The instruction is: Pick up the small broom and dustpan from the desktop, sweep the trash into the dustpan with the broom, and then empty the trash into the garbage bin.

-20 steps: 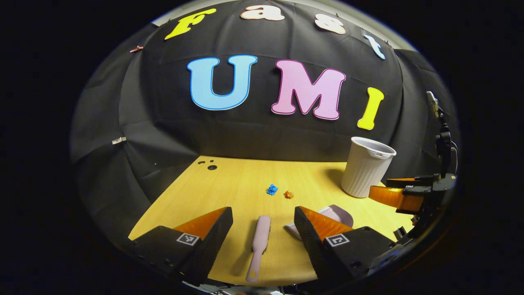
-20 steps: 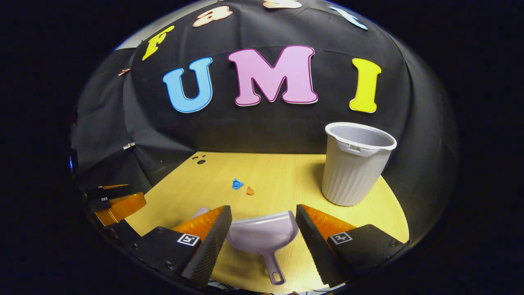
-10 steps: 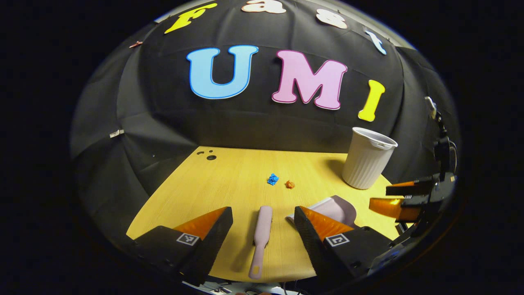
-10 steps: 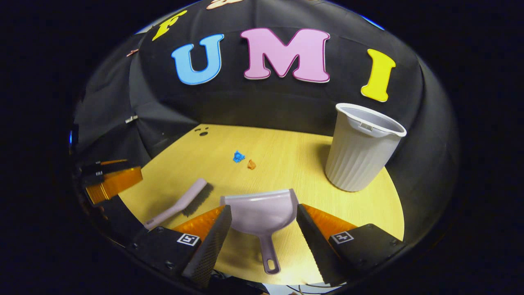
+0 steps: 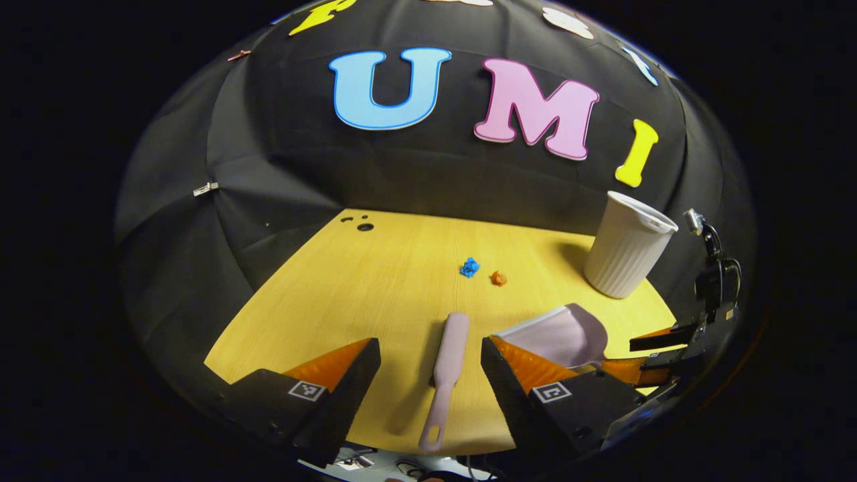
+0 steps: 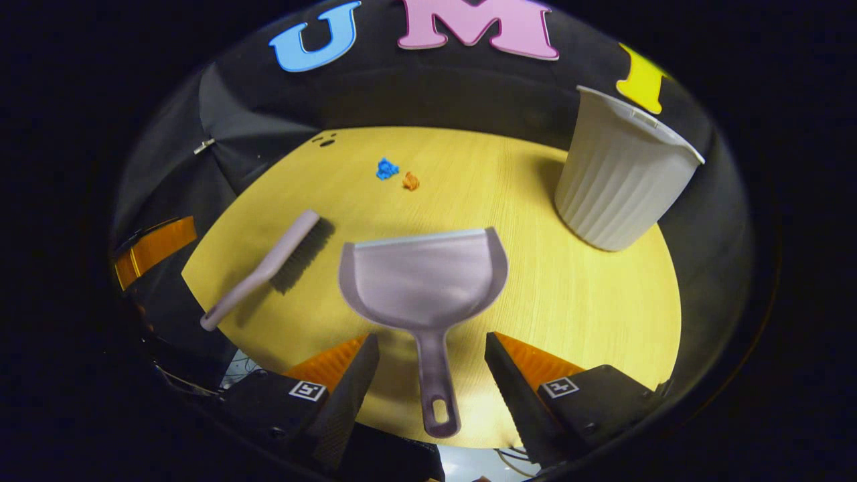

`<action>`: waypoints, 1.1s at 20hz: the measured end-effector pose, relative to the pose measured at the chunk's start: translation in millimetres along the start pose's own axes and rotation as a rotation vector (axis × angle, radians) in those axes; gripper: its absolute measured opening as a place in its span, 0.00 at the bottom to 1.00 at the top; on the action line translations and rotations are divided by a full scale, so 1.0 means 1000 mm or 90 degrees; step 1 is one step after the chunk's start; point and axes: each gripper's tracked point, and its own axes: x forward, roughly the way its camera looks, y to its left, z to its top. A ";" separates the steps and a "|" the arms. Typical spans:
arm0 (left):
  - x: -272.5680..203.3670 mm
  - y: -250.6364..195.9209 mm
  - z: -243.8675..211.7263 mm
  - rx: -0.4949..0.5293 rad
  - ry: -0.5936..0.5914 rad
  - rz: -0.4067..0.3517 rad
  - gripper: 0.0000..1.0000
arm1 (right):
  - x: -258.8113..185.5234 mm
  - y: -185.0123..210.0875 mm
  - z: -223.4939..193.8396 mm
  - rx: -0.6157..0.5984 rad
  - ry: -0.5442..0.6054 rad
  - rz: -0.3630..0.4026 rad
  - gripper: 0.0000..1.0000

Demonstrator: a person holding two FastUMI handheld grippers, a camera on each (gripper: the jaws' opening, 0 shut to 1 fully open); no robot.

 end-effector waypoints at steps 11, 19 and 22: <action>0.067 -0.011 -0.093 0.075 0.267 -0.069 0.96 | 0.056 0.001 -0.036 0.009 0.140 0.032 1.00; 0.098 -0.007 -0.120 0.093 0.386 -0.061 0.91 | 0.071 -0.005 -0.031 0.011 0.163 0.011 0.76; 0.102 -0.010 -0.120 0.149 0.389 -0.064 0.85 | 0.070 -0.008 -0.028 0.036 0.167 0.008 0.61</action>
